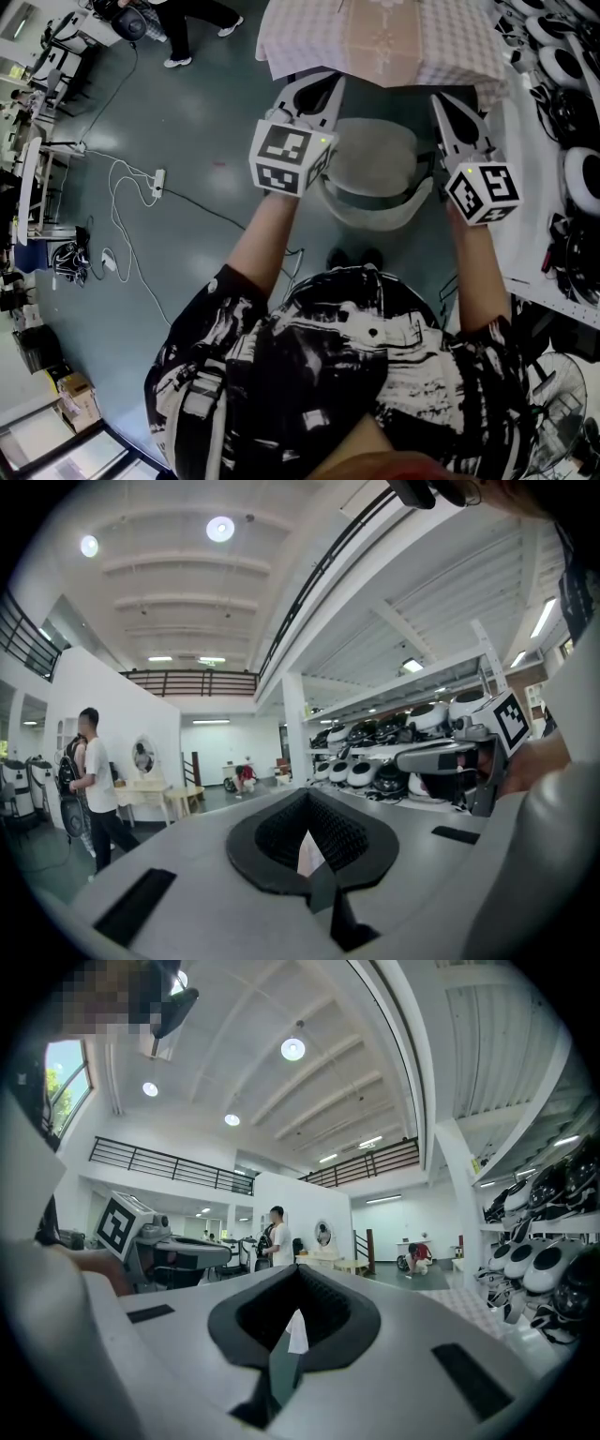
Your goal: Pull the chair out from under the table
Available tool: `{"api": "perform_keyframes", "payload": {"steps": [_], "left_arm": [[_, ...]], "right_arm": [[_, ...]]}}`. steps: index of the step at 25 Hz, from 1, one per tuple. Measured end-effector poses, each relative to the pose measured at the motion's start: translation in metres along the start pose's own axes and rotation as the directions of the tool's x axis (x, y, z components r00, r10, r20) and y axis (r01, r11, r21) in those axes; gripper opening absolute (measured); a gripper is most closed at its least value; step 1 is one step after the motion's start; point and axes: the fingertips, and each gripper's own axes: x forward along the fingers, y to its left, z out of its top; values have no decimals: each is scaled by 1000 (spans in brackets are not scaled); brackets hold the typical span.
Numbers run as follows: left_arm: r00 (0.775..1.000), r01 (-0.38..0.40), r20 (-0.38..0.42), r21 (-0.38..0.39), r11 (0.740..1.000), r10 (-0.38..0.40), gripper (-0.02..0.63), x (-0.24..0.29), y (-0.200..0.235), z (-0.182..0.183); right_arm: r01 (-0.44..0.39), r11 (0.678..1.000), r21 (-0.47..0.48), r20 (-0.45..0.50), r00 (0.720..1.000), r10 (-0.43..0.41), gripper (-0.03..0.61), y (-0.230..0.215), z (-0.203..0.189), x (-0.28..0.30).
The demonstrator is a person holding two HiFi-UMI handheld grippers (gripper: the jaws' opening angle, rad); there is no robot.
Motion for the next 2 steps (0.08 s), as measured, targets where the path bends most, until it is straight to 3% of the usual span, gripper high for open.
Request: {"api": "perform_keyframes", "payload": {"steps": [2], "left_arm": [[1000, 1, -1, 0, 1000, -1, 0, 1, 0, -1]], "right_arm": [[0, 1000, -1, -1, 1000, 0, -3, 0, -1, 0]]}}
